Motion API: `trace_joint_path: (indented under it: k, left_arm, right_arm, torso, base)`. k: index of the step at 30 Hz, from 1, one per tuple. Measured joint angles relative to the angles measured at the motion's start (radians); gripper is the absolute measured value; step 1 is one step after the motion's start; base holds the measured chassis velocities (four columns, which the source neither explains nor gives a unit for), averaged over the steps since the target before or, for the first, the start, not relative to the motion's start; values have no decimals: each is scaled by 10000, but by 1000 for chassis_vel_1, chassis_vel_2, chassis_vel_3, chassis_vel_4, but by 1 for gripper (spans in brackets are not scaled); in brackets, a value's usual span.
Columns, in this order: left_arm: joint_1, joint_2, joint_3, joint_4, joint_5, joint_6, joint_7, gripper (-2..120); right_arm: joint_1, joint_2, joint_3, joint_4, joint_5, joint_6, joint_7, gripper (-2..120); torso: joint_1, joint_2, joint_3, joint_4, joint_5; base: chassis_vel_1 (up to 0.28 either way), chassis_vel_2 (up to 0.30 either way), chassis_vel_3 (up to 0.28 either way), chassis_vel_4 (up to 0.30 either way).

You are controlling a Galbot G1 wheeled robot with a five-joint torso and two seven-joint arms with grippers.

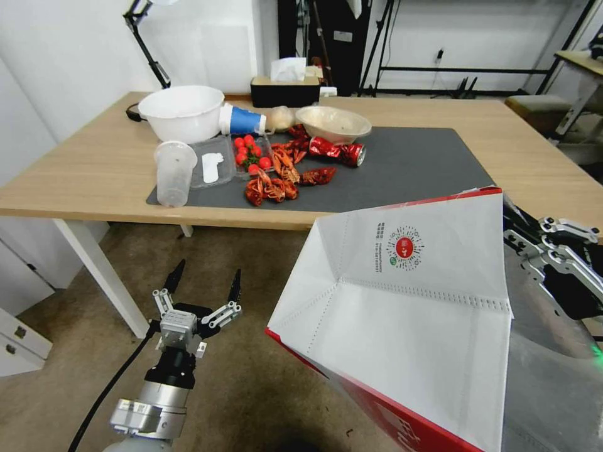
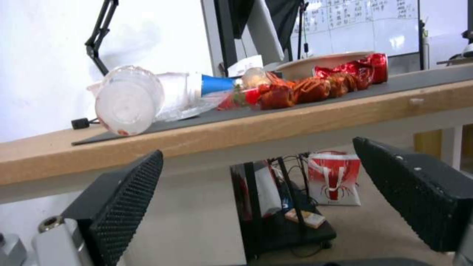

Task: Pick up the food delivery bag from the floor and place it on the table.

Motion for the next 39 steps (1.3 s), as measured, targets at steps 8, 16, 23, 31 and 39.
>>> trace_joint_path:
  k: [8, 16, 23, 31, 39]
  left_arm:
    - [27, 2, -25, -83, -10, -6, 0, 97]
    - [57, 42, -9, -128, 4, 86, 0, 97]
    - [63, 96, -31, -119, -32, 140, -16, 97]
    - [22, 105, -14, -105, -48, 172, -12, 97]
    - [20, 101, -6, -114, -43, 177, 5, 97]
  right_arm:
    - [-26, 107, 44, 48, -29, 7, -8, 0]
    - [-93, 186, 165, 107, -18, 11, -24, 0]
    - [-108, 263, 94, 160, -70, 13, -18, 0]
    - [-146, 305, 110, 194, -87, 13, -7, 0]
    - [-130, 310, 107, 193, -100, 16, 4, 0]
  torso:
    - [131, 323, 191, 1, 0]
    - [266, 657, 390, 1, 0]
    - [407, 983, 579, 0, 0]
    - [545, 1332, 787, 0, 0]
    - [688, 1686, 996, 0, 0]
  base:
    - [0, 0, 0, 0]
    - [0, 0, 0, 0]
    - [0, 0, 0, 0]
    - [0, 0, 0, 0]
    - [0, 0, 0, 0]
